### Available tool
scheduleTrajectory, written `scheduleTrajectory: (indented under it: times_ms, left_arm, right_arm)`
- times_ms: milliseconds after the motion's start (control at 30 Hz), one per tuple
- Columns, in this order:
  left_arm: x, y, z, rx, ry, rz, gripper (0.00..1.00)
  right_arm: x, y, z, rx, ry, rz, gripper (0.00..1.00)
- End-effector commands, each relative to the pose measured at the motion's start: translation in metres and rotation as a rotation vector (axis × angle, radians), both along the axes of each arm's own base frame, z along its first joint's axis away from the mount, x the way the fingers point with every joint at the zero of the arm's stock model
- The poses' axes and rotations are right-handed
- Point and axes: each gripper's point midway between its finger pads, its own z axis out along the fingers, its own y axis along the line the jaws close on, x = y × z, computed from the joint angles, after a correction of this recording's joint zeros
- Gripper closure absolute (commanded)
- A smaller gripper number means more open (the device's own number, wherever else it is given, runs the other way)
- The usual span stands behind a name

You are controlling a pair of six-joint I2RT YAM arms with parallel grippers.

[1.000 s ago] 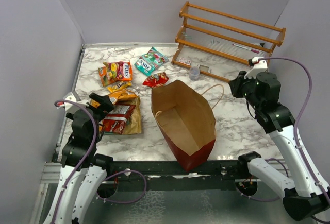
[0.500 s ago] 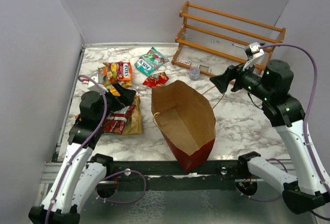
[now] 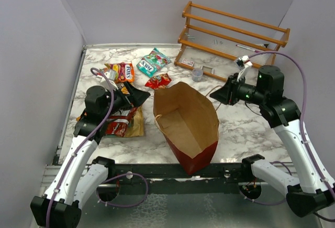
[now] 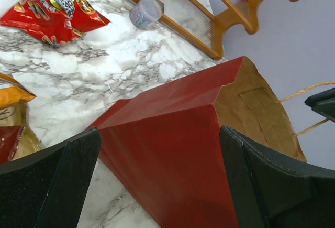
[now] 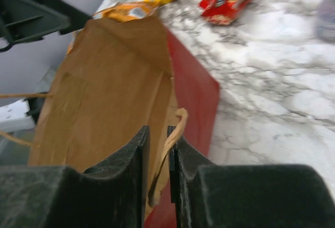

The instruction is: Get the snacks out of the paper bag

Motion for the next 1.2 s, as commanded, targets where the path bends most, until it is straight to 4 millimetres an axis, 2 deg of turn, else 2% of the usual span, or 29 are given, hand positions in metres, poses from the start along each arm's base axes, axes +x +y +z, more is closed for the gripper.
scheduleTrajectory:
  times_ms: [0,33,67,333,400,433,500,600,667,700,767,833,900,1000,1067,1167]
  left_arm:
    - [-0.004,-0.013,0.02,-0.062,-0.031,-0.081,0.02]
    - [-0.004,-0.013,0.021,-0.063,-0.034,-0.079,0.02]
    - [-0.004,-0.013,0.021,-0.067,-0.033,-0.076,0.02]
    - [-0.011,-0.012,0.031,-0.12,-0.067,-0.063,0.02]
    - [-0.013,-0.01,0.032,-0.122,-0.078,-0.057,0.02]
    - [-0.014,-0.01,0.032,-0.125,-0.08,-0.056,0.02]
    - [-0.016,-0.011,0.031,-0.141,-0.081,-0.061,0.02]
    - [-0.022,-0.015,0.028,-0.176,-0.075,-0.092,0.02]
    - [-0.026,-0.016,0.026,-0.188,-0.074,-0.101,0.02]
    - [-0.028,-0.016,0.024,-0.186,-0.074,-0.102,0.01]
    - [-0.03,-0.015,0.021,-0.175,-0.078,-0.104,0.01]
    - [-0.031,-0.015,0.019,-0.162,-0.083,-0.107,0.01]
    - [-0.031,-0.016,0.017,-0.153,-0.08,-0.118,0.01]
    - [-0.03,-0.019,0.017,-0.147,-0.075,-0.144,0.01]
    - [-0.032,-0.021,0.019,-0.15,-0.079,-0.161,0.01]
    - [-0.036,-0.021,0.022,-0.15,-0.096,-0.172,0.01]
  right_arm:
    - [-0.02,0.032,0.028,0.138,-0.062,0.257,0.91]
    - [-0.017,0.033,0.036,0.15,-0.083,0.25,0.97]
    - [-0.012,0.033,0.047,0.158,-0.118,0.236,0.98]
    - [0.032,0.009,0.162,0.172,-0.47,-0.016,0.99]
    - [0.042,0.008,0.175,0.141,-0.553,-0.025,0.99]
    - [0.046,0.011,0.172,0.117,-0.589,0.004,0.99]
    - [0.047,0.025,0.149,0.067,-0.606,0.132,0.99]
    - [0.01,0.052,0.107,0.129,-0.574,0.439,0.99]
    - [-0.019,0.06,0.083,0.203,-0.497,0.599,0.99]
    - [-0.03,0.061,0.068,0.224,-0.452,0.655,0.99]
    - [-0.038,0.059,0.054,0.223,-0.417,0.664,0.99]
    - [-0.033,0.054,0.049,0.185,-0.413,0.592,0.99]
    - [-0.032,0.051,0.062,0.17,-0.469,0.546,0.99]
    - [-0.017,0.045,0.082,0.145,-0.513,0.441,0.99]
    - [-0.018,0.047,0.086,0.137,-0.519,0.467,0.99]
    - [-0.034,0.055,0.076,0.194,-0.465,0.599,0.99]
